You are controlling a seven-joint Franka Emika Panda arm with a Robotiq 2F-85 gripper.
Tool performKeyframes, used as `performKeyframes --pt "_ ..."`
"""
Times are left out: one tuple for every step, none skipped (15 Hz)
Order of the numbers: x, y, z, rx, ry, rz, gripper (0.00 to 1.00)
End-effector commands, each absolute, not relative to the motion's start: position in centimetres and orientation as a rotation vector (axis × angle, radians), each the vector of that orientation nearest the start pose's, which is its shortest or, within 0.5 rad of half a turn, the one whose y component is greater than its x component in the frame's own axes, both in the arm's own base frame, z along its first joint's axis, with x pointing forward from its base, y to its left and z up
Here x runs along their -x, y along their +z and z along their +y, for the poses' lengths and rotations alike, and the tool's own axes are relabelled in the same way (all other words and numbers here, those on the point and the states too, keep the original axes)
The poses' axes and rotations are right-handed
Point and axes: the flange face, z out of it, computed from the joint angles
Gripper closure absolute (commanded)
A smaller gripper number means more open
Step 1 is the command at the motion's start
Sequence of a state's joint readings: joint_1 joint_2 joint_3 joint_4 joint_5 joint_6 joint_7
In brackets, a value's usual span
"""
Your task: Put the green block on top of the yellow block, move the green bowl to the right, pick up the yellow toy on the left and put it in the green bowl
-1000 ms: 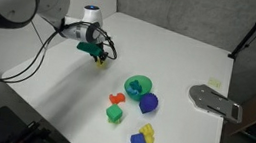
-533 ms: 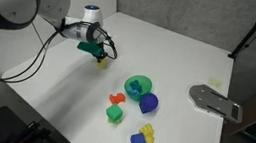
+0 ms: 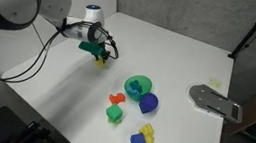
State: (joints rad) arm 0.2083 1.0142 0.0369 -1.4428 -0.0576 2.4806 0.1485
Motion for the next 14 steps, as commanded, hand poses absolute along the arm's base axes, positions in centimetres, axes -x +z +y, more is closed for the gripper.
performKeyframes --pt "-69.78 8.53 16.37 3.129 -0.078 -0.201 0.14" --pt "-69.90 8.54 16.36 3.127 -0.088 -0.203 0.06" --pt "-70.02 8.54 16.38 3.125 -0.094 -0.202 0.01" --pt "-70.09 8.50 16.43 3.125 -0.096 -0.201 0.00" --pt "-70.10 8.45 16.49 3.125 -0.096 -0.203 0.00" --pt "-70.09 8.36 16.57 3.125 -0.094 -0.203 0.00" --pt "-70.06 8.32 16.60 3.126 -0.090 -0.204 0.25" --pt "-70.04 8.30 16.63 3.126 -0.089 -0.204 0.27" --pt "-70.01 8.33 16.64 3.126 -0.089 -0.204 0.33" --pt "-69.98 8.38 16.64 3.127 -0.088 -0.206 0.43" --pt "-69.94 8.47 16.61 3.127 -0.088 -0.206 0.51" --pt "-69.93 8.56 16.62 3.128 -0.088 -0.206 0.59" --pt "-69.92 8.61 16.64 3.128 -0.088 -0.207 0.68" --pt "-69.91 8.63 16.68 3.128 -0.088 -0.208 0.74"
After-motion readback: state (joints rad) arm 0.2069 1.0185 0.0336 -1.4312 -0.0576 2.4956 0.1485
